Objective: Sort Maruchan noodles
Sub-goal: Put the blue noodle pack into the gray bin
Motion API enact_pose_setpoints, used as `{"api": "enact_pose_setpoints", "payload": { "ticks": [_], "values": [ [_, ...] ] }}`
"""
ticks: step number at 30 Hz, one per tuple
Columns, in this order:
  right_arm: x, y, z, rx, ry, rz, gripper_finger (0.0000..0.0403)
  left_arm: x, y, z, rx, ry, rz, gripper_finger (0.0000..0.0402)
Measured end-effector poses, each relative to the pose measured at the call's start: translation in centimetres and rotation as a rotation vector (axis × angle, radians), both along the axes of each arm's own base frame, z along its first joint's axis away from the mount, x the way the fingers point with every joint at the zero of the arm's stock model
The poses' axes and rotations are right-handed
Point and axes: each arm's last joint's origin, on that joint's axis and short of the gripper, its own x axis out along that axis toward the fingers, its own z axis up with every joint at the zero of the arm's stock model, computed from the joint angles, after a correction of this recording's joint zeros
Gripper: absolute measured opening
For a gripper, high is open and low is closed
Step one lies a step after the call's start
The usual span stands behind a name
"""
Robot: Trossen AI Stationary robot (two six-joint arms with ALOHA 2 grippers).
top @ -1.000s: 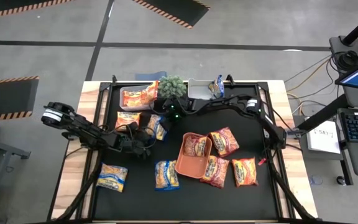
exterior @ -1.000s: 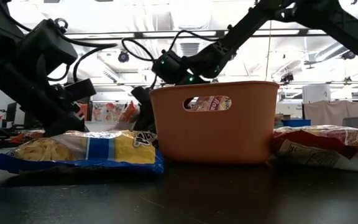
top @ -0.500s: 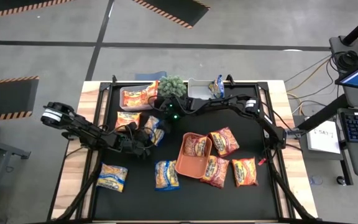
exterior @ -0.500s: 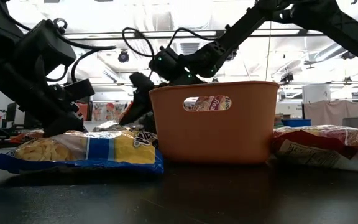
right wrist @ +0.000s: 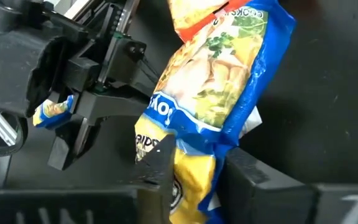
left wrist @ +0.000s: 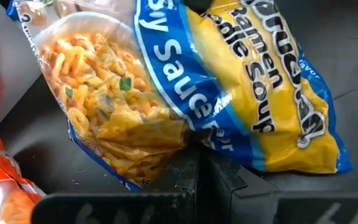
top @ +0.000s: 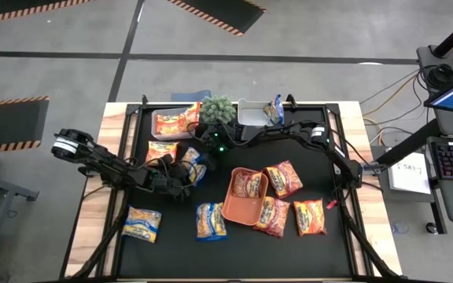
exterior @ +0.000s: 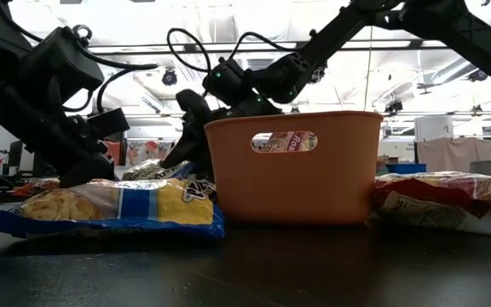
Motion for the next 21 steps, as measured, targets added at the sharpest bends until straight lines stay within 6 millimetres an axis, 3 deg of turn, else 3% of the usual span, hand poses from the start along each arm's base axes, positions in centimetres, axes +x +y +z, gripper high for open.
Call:
{"api": "enact_pose_setpoints", "payload": {
  "ticks": [10,21],
  "values": [
    [-0.3,0.2,0.9,-0.015,0.003,0.022,0.0020,-0.7,-0.5,1.9,-0.005,-0.028,-0.077,0.0000],
    [-1.3,0.4,3.6,-0.074,0.005,0.028,0.0014,-2.6,-0.8,5.3,-0.012,-0.123,-0.123,0.0000]
  ]
}}
